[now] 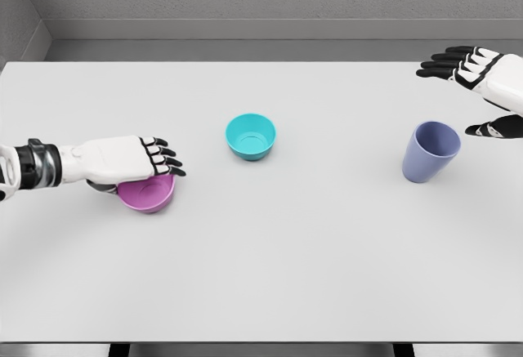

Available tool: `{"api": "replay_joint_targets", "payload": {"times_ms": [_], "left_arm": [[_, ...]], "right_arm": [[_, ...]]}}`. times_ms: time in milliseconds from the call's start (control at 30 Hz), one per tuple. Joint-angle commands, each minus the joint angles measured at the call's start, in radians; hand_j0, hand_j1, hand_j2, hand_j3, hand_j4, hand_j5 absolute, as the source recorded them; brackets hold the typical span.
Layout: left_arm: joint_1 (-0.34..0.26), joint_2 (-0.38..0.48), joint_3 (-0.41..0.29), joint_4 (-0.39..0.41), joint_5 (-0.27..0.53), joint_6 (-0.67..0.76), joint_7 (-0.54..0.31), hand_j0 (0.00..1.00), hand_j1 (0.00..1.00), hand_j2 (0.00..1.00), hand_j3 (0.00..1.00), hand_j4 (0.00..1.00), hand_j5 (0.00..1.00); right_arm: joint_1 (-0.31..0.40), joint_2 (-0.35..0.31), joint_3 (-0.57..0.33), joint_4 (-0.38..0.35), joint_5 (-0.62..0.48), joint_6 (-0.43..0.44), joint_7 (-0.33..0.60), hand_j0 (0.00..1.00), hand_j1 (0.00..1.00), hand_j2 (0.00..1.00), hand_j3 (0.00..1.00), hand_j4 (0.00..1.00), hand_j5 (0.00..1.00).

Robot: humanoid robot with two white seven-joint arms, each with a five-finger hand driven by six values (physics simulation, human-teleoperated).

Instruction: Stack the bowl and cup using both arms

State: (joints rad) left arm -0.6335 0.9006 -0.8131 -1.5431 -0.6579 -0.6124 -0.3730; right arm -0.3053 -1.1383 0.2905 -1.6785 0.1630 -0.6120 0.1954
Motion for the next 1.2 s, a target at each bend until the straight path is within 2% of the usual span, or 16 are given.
{"api": "replay_joint_targets", "payload": {"times_ms": [0, 333, 767, 1167], "left_arm": [[0.000, 0.000, 0.000, 0.000, 0.004, 0.002, 0.000, 1.00, 1.00, 1.00, 1.00, 1.00, 1.00], [0.000, -0.002, 0.000, -0.008, 0.001, 0.002, -0.001, 1.00, 1.00, 1.00, 1.00, 1.00, 1.00], [0.000, 0.000, 0.000, -0.022, 0.000, 0.002, -0.027, 0.66, 0.66, 0.66, 0.66, 0.66, 0.66], [0.000, -0.002, 0.003, -0.020, 0.009, 0.002, -0.018, 0.54, 0.54, 0.54, 0.54, 0.54, 0.54]], "right_arm": [[0.000, -0.001, -0.001, 0.000, -0.007, 0.001, -0.001, 1.00, 1.00, 1.00, 1.00, 1.00, 1.00], [0.000, -0.001, -0.002, -0.001, -0.007, 0.001, -0.001, 1.00, 1.00, 1.00, 1.00, 1.00, 1.00], [0.000, -0.001, -0.002, 0.000, -0.007, 0.001, -0.001, 1.00, 1.00, 1.00, 1.00, 1.00, 1.00], [0.000, -0.001, -0.002, 0.000, -0.008, 0.001, -0.001, 1.00, 1.00, 1.00, 1.00, 1.00, 1.00]]}}
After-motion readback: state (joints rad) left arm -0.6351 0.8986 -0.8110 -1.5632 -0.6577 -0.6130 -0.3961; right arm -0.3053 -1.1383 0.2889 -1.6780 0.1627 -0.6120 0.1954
